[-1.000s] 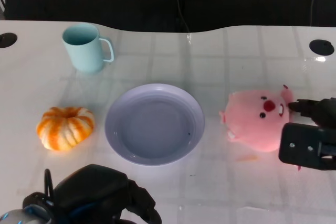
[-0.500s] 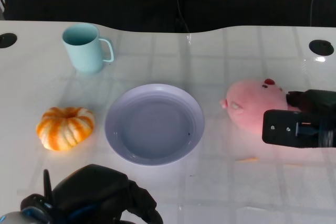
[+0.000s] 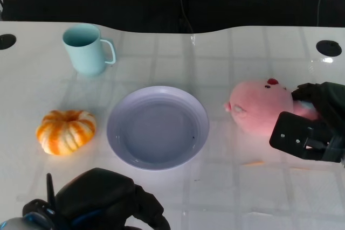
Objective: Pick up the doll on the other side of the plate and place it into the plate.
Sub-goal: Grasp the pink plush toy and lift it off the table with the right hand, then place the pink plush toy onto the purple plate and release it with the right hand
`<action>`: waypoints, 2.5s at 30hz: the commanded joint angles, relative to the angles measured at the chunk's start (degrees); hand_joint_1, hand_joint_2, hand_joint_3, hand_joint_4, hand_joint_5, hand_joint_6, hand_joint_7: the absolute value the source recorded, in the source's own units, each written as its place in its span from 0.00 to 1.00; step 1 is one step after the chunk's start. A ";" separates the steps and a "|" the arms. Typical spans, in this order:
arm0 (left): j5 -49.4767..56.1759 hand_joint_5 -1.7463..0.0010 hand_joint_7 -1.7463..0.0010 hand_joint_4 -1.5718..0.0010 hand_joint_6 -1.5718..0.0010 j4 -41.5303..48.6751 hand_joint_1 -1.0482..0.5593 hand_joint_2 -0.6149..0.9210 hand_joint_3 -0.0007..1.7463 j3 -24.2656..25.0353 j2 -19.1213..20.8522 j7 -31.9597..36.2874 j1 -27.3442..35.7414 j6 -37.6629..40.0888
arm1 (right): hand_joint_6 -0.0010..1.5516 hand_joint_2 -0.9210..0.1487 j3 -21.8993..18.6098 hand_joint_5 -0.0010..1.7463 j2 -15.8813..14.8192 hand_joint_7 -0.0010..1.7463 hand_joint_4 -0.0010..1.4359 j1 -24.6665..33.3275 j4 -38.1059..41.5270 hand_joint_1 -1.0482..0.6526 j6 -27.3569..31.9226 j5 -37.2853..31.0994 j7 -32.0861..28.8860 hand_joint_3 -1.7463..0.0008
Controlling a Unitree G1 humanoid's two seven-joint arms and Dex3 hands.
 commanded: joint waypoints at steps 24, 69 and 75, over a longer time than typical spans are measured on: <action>0.88 0.24 0.99 0.53 0.31 1.92 0.48 1.00 0.15 -0.56 0.15 0.21 -0.29 -0.48 | 0.50 0.59 -7.88 1.00 3.03 1.00 0.65 1.82 -22.15 0.52 -3.26 9.89 3.65 0.21; 2.85 0.26 0.99 0.52 0.31 1.30 0.50 1.00 0.13 -3.03 -2.70 1.72 1.07 -0.18 | 0.55 0.00 3.33 0.46 13.51 0.01 0.45 -9.56 -18.59 0.38 -0.03 6.32 21.81 0.97; 2.64 0.28 0.99 0.51 0.31 2.47 0.49 1.00 0.15 -3.24 -2.56 1.19 -0.29 -0.11 | 0.51 0.00 2.08 0.43 11.14 0.00 0.45 -6.83 -25.42 0.36 0.28 6.72 24.61 0.95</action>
